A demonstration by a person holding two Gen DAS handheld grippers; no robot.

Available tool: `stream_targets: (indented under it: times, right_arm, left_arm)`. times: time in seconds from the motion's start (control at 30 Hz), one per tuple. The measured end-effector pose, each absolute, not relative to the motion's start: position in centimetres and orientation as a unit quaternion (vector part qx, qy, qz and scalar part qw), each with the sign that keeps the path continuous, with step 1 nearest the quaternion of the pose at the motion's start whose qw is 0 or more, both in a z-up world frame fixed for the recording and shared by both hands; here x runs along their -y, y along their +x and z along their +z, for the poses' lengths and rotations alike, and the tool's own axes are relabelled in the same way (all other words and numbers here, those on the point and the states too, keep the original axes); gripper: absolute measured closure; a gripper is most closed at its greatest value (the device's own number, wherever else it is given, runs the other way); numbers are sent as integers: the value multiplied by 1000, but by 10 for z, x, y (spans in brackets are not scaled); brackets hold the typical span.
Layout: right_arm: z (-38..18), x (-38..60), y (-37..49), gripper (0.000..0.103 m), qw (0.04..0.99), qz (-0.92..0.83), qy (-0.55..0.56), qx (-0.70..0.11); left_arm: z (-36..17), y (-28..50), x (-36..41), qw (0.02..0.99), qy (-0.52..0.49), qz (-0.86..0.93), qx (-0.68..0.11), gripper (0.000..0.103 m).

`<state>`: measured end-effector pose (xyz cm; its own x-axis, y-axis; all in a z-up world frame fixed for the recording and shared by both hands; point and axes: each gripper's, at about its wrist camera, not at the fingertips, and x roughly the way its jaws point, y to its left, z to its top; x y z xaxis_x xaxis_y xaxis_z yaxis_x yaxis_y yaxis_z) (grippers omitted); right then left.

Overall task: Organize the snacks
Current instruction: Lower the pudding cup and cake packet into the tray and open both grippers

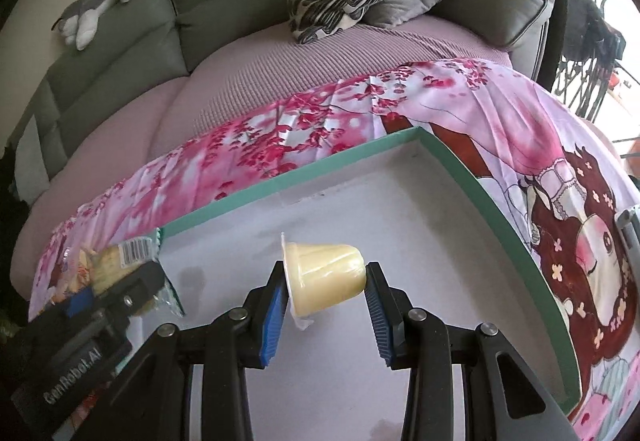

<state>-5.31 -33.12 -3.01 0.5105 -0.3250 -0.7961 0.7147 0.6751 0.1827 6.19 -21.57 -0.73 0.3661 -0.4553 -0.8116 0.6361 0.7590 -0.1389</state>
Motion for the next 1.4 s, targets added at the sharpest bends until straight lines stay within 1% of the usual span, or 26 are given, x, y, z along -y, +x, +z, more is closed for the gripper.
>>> stream_targets:
  times: [0.03,0.07,0.1,0.27,0.37,0.4,0.43,0.47,0.5,0.57,0.6,0.63,0.67,0.7,0.77,0.8,0.83,1.1,1.27,1.4]
  right_arm:
    - [-31,332,-53,62,831,-313,253,-384]
    - [-32,333,-53,62,831,-312,253,-385]
    - [-32,333,-53,62,831,-311,254,-385]
    - [-28,331,-53,62,827,-314,247,-395]
    - [-23,328,-54,60,828,-314,238,-398]
    - [-20,326,-54,52,830,-315,231,-399]
    - [-18,325,-54,39,830,-315,227,-400]
    - [-16,323,-54,35,831,-315,222,-402]
    - [-15,321,-53,34,831,-313,216,-405]
    - [-14,319,-53,34,831,-308,213,-411]
    - [-15,318,-52,30,829,-306,212,-416]
    - [-15,318,-52,23,828,-306,212,-419]
    - [-15,317,-52,20,827,-307,210,-421]
    - [-15,316,-52,14,827,-308,209,-422]
    - [-14,314,-52,8,828,-307,203,-422]
    - [-14,314,-52,2,829,-307,201,-423]
    - [-14,312,-52,0,830,-306,198,-422]
    - [-3,296,-50,0,851,-284,182,-404]
    - [2,281,-47,0,859,-251,218,-389]
    - [8,263,-41,0,865,-244,198,-391]
  left_arm:
    - [-8,62,216,823,100,-330,-451,43]
    - [-8,61,217,825,103,-328,-449,34]
    - [-8,61,218,823,106,-329,-450,28]
    - [-6,61,216,824,125,-309,-458,27]
    - [1,64,205,825,104,-298,-469,27]
    - [5,65,200,827,96,-290,-472,26]
    - [6,66,197,829,92,-283,-474,25]
    - [8,67,192,832,87,-273,-476,18]
    - [10,69,187,834,83,-262,-479,12]
    - [12,72,177,838,72,-244,-483,12]
    - [12,74,171,840,67,-236,-484,12]
    - [12,76,166,842,64,-226,-486,11]
    - [11,77,161,843,63,-217,-488,10]
    - [11,78,156,846,62,-207,-488,7]
    - [9,77,144,853,67,-188,-482,5]
    - [9,77,140,856,70,-180,-479,5]
    - [8,76,134,860,72,-169,-476,5]
    - [10,74,96,874,64,-124,-465,4]
    - [24,73,75,889,52,-103,-444,4]
    - [29,74,52,896,48,-79,-435,4]
